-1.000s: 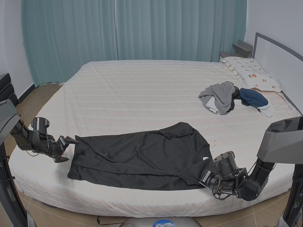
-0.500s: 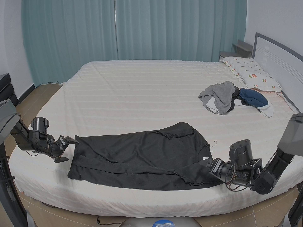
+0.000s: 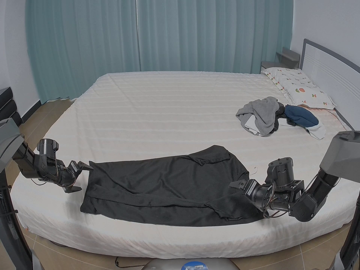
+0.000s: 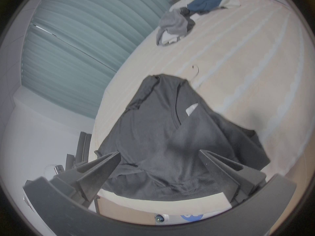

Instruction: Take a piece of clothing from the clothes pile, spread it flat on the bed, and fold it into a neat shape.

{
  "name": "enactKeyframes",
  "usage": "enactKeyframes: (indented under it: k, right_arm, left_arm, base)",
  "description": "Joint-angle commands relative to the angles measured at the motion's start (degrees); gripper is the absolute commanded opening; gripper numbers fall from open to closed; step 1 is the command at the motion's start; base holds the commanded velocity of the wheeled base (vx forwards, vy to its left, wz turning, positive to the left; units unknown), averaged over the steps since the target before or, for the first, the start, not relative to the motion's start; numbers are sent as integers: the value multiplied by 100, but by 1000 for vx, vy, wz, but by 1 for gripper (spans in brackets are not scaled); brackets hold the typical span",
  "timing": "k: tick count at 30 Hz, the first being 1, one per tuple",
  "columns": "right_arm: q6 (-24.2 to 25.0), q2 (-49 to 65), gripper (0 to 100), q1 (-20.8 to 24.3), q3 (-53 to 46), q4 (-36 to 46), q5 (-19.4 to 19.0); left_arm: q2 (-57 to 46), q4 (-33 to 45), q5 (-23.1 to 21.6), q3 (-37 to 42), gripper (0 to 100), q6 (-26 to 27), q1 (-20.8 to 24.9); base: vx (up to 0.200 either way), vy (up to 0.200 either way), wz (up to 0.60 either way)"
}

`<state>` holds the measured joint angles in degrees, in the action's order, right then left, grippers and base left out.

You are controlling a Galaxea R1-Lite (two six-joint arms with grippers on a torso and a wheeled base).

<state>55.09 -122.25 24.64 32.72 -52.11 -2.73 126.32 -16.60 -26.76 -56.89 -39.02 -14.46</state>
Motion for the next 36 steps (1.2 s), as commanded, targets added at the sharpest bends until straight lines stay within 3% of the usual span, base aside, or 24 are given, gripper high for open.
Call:
enactKeyframes:
  k: [1, 5, 10, 15, 19, 36]
  right_arm:
    - [19, -423, 100, -249, -82, -9, -202]
    - [63, -379, 100, -513, -213, -36, -509]
    - [72, -405, 100, -653, -345, -159, -623]
    - [169, -370, 100, -723, -741, -1038, -632]
    - [327, -414, 100, -794, -1013, -1670, -641]
    - [327, -484, 100, -803, -1022, -1732, -650]
  left_arm:
    - [7, -1, 4, -24, 100, -9, 4]
    - [-2, -18, 13, 3, 100, 0, -4]
    - [-72, 34, 22, 73, 100, 26, -31]
    - [-450, 8, -49, 486, 100, 123, 48]
    - [-521, 17, -58, 803, 100, 606, 224]
    - [-266, -27, 39, 706, 100, 703, 567]
  base:
    - [0, 0, 0]
    - [0, 0, 0]
    - [0, 0, 0]
    - [0, 0, 0]
    - [0, 0, 0]
    - [0, 0, 0]
